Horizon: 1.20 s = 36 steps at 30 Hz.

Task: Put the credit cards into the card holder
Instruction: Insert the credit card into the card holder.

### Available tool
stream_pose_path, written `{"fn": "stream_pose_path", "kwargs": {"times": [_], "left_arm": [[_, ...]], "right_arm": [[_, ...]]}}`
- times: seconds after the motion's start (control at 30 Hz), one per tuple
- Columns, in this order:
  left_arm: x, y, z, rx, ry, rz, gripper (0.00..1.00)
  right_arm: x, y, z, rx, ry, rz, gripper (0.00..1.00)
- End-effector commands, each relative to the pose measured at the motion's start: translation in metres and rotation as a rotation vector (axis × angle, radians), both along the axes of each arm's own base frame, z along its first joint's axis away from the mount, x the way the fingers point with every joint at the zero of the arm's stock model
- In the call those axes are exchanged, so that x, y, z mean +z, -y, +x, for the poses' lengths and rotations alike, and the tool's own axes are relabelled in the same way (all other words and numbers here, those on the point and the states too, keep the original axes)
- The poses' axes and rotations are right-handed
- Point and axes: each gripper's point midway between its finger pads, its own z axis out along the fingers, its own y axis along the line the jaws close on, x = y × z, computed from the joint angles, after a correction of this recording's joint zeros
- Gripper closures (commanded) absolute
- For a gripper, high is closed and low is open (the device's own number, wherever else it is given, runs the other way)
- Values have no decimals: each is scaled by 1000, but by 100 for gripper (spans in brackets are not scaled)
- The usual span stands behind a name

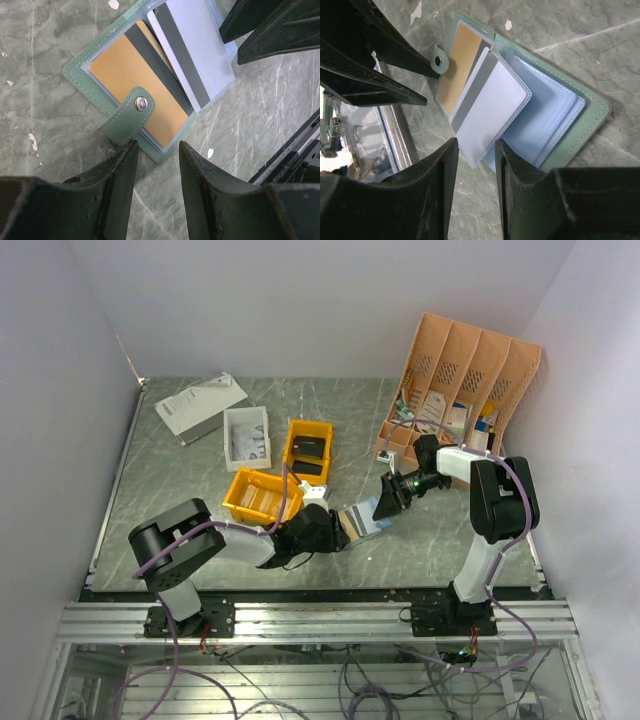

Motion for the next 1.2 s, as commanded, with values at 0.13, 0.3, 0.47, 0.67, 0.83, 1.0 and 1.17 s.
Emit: {"fn": "stream_pose_path", "kwargs": {"times": [0.13,0.3,0.47,0.67,0.83,1.0,1.17], "left_arm": [[-12,-1,-7,-32,-21,41,50],[-12,-3,-6,-26,-19,42,50],[-11,-3,-5,-20,-18,44,50],[-11,-4,-5,-17,-19,47,50],[-9,-5,-4,-11,-15,52,52],[-6,-7,-2,0,-7,57,57],[-4,-9,-1,14,-1,61,61]], "right_arm": [[16,-12,-1,26,-21,117,64],[24,-17,-3,34,-24,173,65],[30,-21,-4,30,-29,222,68],[36,-27,-10,57,-47,275,69],[34,-32,-12,71,-45,260,68],[34,-39,-17,102,-41,260,67],[34,-49,-23,145,-19,242,66]]}}
